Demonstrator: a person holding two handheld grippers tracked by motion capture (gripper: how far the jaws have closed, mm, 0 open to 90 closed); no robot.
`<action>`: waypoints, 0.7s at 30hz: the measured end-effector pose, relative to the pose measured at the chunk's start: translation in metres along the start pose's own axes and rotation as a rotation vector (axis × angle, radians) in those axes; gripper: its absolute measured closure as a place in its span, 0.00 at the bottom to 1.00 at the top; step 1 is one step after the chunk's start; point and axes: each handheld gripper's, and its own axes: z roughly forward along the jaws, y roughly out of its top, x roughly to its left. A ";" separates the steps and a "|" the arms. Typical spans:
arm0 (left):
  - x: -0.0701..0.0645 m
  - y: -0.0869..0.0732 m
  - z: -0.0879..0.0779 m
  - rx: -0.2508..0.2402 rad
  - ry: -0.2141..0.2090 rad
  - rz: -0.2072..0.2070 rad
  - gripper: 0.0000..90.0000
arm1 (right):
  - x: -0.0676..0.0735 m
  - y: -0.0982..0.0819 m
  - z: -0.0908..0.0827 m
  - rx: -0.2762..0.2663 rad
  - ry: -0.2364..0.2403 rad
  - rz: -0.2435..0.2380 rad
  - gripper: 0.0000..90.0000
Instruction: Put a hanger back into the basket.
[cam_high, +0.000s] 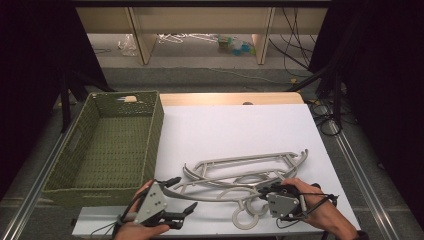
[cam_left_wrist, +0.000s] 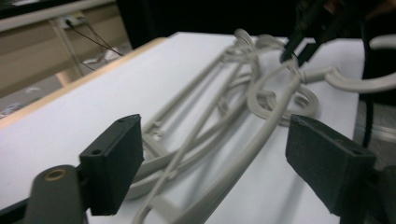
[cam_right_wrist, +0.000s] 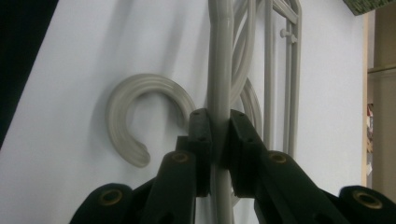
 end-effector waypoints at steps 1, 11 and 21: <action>-0.007 0.001 0.012 0.041 -0.037 0.026 0.23 | 0.001 0.002 0.001 -0.002 0.017 0.013 0.91; -0.025 0.005 0.050 0.164 -0.150 0.171 0.38 | 0.004 0.009 0.001 0.013 0.044 0.043 0.91; -0.032 0.010 0.065 0.240 -0.196 0.321 0.66 | 0.006 0.015 0.003 0.005 0.049 0.037 0.91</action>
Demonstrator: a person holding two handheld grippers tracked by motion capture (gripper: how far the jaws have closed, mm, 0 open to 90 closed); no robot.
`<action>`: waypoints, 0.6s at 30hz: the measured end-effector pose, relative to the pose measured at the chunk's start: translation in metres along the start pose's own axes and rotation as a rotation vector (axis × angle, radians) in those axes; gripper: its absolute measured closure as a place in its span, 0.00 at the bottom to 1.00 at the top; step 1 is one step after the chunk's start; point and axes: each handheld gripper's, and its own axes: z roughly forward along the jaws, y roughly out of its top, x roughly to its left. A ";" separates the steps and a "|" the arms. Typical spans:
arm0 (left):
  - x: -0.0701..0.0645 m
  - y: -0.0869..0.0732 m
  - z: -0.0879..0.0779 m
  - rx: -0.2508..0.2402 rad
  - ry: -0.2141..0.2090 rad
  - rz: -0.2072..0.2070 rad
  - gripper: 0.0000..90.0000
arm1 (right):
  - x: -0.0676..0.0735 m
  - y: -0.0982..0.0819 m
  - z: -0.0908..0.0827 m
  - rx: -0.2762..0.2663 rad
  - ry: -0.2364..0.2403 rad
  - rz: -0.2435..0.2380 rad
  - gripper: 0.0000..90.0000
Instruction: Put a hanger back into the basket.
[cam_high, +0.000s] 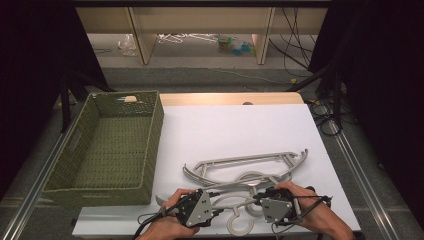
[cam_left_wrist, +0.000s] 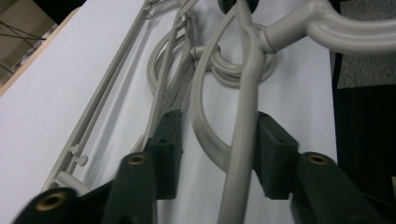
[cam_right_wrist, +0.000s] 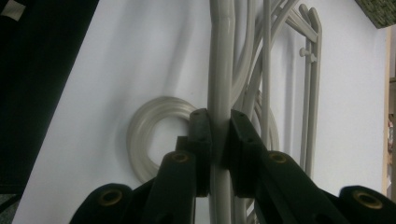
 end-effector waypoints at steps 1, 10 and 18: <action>-0.001 0.001 0.000 0.001 -0.006 0.007 0.69 | 0.000 0.000 0.000 0.000 0.001 -0.001 0.91; 0.006 0.013 -0.014 0.009 0.009 0.082 0.82 | -0.005 -0.003 -0.007 -0.058 -0.023 0.031 0.89; 0.012 0.017 -0.021 -0.033 -0.045 -0.042 0.88 | -0.015 -0.005 -0.013 -0.132 -0.132 0.150 0.69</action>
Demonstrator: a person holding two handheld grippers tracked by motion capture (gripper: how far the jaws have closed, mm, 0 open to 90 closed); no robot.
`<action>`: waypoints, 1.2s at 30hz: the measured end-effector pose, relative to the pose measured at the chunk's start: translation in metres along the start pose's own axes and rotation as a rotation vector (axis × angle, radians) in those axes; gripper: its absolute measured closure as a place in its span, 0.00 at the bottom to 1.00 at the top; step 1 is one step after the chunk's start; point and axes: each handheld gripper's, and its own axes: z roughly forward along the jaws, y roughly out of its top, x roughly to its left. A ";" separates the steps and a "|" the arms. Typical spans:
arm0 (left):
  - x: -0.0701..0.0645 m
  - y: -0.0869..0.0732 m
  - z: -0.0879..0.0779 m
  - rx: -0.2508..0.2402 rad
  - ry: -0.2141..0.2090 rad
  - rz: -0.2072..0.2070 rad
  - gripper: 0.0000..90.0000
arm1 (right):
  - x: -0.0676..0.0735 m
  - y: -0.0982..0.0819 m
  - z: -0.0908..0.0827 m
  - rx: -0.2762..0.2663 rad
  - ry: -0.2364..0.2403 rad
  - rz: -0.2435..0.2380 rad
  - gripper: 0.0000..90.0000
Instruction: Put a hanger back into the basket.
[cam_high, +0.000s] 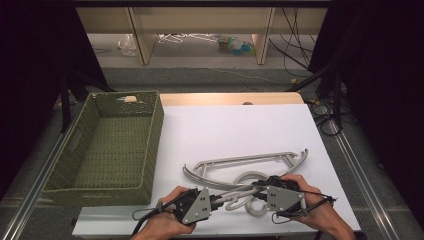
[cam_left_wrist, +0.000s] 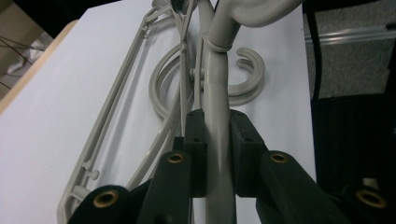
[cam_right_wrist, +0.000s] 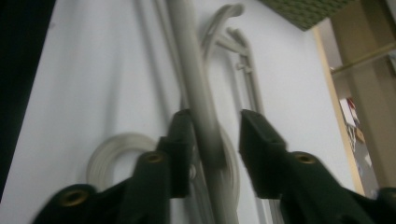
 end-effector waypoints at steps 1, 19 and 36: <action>0.002 0.000 -0.001 -0.004 -0.005 -0.021 0.88 | 0.001 0.001 -0.001 -0.011 -0.011 0.063 0.64; 0.033 -0.005 -0.044 -0.064 0.041 -0.341 0.88 | 0.002 -0.013 -0.021 -0.233 -0.201 0.579 0.37; 0.053 -0.003 -0.081 -0.118 0.063 -0.531 0.88 | 0.016 -0.026 -0.014 -0.198 -0.139 0.650 0.36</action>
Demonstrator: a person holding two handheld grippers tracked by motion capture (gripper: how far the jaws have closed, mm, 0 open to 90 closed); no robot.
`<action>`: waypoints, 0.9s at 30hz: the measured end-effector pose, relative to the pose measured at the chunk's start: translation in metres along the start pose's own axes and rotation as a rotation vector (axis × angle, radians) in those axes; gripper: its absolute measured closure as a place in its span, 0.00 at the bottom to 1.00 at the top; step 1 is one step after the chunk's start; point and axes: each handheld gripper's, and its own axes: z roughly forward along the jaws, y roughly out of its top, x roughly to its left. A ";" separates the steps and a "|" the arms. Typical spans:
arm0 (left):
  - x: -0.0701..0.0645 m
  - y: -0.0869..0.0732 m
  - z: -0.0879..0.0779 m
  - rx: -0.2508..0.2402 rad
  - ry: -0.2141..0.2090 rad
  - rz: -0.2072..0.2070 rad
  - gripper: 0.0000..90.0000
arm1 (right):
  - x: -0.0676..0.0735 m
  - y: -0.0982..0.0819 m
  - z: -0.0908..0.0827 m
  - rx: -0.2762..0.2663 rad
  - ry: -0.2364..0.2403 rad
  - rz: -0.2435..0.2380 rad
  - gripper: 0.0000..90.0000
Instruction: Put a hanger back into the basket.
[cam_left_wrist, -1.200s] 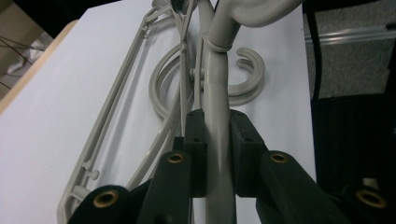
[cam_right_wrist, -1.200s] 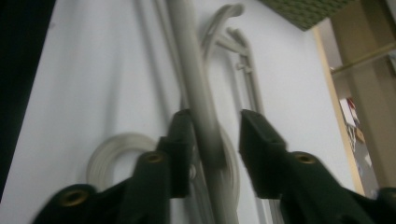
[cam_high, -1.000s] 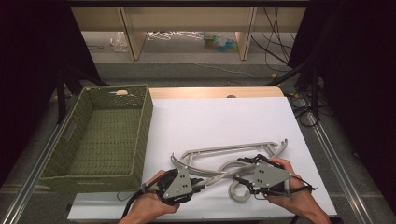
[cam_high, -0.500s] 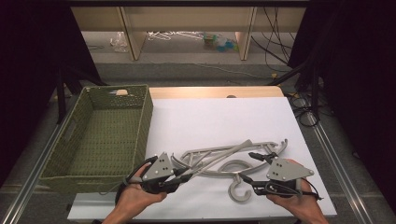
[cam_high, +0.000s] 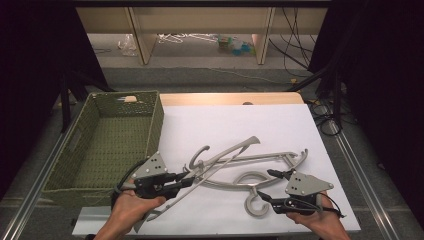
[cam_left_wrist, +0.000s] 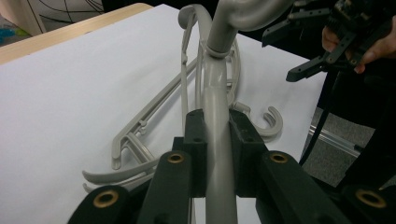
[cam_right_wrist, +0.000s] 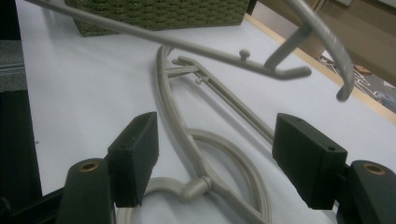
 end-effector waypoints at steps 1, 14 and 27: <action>0.001 0.002 -0.004 -0.007 0.006 0.001 0.88 | 0.000 -0.001 0.000 0.008 0.006 0.005 0.36; 0.011 0.016 -0.041 -0.120 -0.014 -0.081 0.88 | -0.001 -0.006 0.005 0.020 0.002 0.028 0.33; 0.029 0.046 -0.089 -0.174 0.058 -0.067 0.88 | -0.002 -0.007 0.006 0.036 0.011 0.031 0.32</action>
